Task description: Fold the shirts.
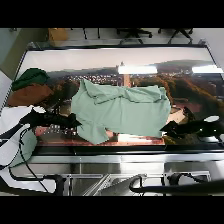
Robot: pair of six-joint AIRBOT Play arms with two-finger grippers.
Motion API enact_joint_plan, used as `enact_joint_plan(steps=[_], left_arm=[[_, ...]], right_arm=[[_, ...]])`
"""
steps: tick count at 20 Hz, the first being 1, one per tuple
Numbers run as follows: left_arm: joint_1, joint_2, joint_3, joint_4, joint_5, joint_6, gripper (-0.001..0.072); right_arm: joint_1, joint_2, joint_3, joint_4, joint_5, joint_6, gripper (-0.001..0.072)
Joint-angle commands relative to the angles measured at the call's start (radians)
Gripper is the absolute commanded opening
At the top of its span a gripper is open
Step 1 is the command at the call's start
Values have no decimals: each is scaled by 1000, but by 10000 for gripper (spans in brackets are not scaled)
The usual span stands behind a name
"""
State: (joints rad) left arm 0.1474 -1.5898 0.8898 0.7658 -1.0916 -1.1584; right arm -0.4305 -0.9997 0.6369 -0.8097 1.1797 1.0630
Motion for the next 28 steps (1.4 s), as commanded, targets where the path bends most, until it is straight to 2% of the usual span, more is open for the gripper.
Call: enact_joint_plan(steps=[1,2,3,4,7,9,11,12,15,18,20,23,26,28], left_arm=[[-24,-52,113,-8,-39,6,13],[-24,-45,148,-8,-62,5,12],[-24,-27,181,-8,-82,5,11],[-24,5,215,-9,-101,3,10],[-12,171,337,-10,-158,-11,10],[-12,317,468,-12,-205,-27,10],[-11,480,635,-36,-210,-37,10],[-11,553,721,-34,-189,-40,10],[-11,735,983,40,-97,-39,10],[-11,852,1152,219,-53,-41,10],[-12,898,1172,319,-53,-61,10],[-11,937,1070,369,-54,-61,11],[-12,885,909,357,-52,-42,11],[-12,788,816,306,-51,-24,11]], right_arm=[[97,-1,-35,100,-74,-34,334],[110,-1,-32,167,-82,-83,120],[108,0,-20,230,-79,-120,33],[99,6,12,267,-70,-144,21],[43,77,225,304,24,-142,21],[-9,152,430,444,113,-143,21],[-47,233,658,577,134,-144,21],[-59,266,775,586,127,-144,21],[-101,341,1087,558,85,-143,21],[-128,395,1279,393,38,-92,21],[-127,406,1355,320,28,-77,21],[-129,394,1365,321,60,-67,21],[-164,309,1275,508,175,-79,22],[-167,244,1156,620,239,-139,22]])
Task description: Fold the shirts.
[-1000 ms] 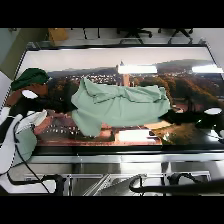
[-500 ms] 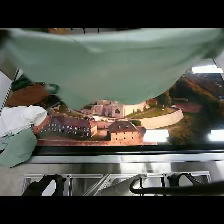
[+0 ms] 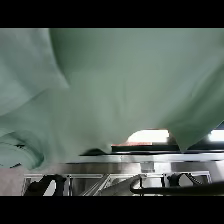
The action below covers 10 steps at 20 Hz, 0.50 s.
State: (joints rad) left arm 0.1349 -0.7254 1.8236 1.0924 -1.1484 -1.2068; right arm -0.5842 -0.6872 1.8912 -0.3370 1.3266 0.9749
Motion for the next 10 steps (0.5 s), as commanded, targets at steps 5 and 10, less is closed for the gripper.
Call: enact_joint_plan(steps=[5,10], left_arm=[[-2,-465,-282,-246,47,158,11],[-50,-902,-178,-254,53,171,11]], right_arm=[[111,-251,-475,119,11,-188,21],[291,-584,-576,35,-204,-274,21]])
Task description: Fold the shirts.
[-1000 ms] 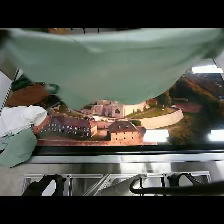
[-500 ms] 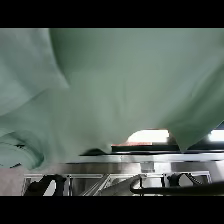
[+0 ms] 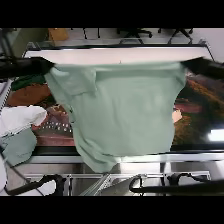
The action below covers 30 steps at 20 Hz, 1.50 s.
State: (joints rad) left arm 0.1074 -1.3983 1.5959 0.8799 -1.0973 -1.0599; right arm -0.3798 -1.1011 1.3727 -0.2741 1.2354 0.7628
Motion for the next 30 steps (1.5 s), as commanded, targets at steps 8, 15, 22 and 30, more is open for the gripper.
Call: enact_joint_plan(steps=[8,15,22,30], left_arm=[[-22,-497,311,2,-25,-95,11],[-32,-505,192,150,-157,-203,11],[-33,-506,-11,146,-49,-251,10],[-25,-500,-3,27,-111,-258,539]], right_arm=[[119,-356,15,-106,-273,-102,21],[120,-358,27,-355,-255,-13,20],[121,-423,27,-389,-256,8,21],[116,-398,50,-349,-206,13,292]])
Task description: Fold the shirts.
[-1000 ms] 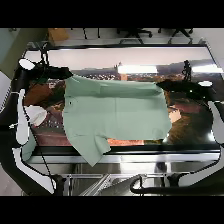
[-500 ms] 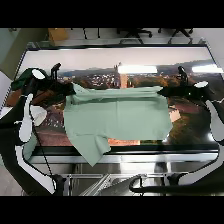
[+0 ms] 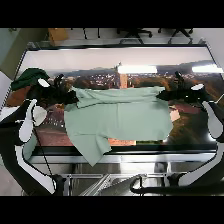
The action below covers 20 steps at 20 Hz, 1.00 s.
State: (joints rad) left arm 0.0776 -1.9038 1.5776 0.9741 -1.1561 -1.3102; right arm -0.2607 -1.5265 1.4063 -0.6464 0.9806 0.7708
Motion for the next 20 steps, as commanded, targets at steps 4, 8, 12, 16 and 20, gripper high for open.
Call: enact_joint_plan(steps=[4,8,12,16,20], left_arm=[[62,80,28,9,-313,-87,530],[149,345,-301,49,-343,-98,531],[230,595,-726,52,-296,-74,532],[222,743,-1028,-32,-145,-39,532],[123,796,-1186,-85,1,-37,532]], right_arm=[[-113,212,46,-184,188,245,487],[-299,367,-61,-333,314,360,484],[-428,429,-278,-334,334,367,484],[-434,429,-449,-318,364,350,485],[-409,429,-578,-306,340,298,485]])
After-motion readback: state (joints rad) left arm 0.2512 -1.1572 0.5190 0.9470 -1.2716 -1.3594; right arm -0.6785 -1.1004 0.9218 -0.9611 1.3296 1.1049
